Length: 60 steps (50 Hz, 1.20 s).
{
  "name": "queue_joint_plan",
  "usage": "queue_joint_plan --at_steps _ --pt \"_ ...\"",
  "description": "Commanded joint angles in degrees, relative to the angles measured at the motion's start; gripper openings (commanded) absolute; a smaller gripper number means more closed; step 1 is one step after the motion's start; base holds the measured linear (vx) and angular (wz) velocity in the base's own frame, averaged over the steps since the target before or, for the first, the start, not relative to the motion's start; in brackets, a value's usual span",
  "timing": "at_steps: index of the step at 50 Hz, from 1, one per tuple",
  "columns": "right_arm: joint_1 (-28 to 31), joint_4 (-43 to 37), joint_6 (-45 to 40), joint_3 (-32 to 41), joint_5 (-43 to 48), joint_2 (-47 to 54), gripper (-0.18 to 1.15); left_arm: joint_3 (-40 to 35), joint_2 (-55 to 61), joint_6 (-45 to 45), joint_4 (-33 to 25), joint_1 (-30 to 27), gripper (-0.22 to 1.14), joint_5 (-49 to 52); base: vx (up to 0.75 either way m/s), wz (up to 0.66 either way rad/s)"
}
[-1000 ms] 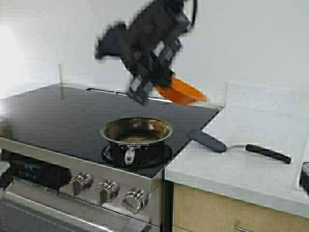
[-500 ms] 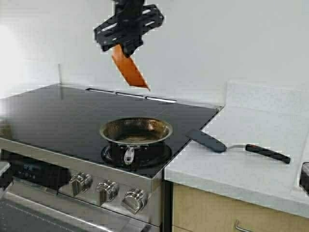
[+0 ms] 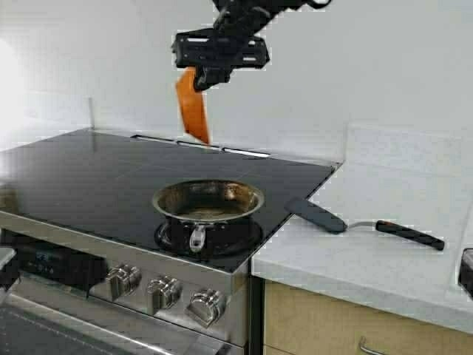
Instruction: Add oil to the pan and cook the shrimp and serve it
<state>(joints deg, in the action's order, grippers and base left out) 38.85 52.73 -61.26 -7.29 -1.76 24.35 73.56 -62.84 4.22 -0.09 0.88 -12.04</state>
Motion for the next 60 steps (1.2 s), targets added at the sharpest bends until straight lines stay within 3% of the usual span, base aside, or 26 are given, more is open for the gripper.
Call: queue_joint_plan --at_steps 1,17,32,45,60 --pt "-1.67 -2.99 0.09 -0.62 6.68 -0.79 0.06 -0.44 0.44 -0.09 -0.09 -0.09 0.03 -0.26 0.0 0.0" --pt "-7.12 -9.93 -1.05 -6.59 24.43 1.32 0.06 -0.44 0.79 -0.18 0.0 -0.09 0.03 -0.26 0.0 0.0" --pt "-11.25 -9.76 -10.63 -8.44 38.85 7.12 0.06 -0.35 1.05 -0.18 0.0 -0.18 0.03 -0.18 0.0 0.0" --pt "-12.83 -9.76 -14.77 -8.09 43.51 11.34 0.06 -0.35 1.32 -0.18 0.0 -0.09 0.03 -0.26 0.0 0.0" --pt "-12.83 -10.11 -14.77 -8.26 46.58 9.58 0.06 -0.35 1.32 -0.18 0.0 -0.18 0.03 -0.26 0.0 0.0"
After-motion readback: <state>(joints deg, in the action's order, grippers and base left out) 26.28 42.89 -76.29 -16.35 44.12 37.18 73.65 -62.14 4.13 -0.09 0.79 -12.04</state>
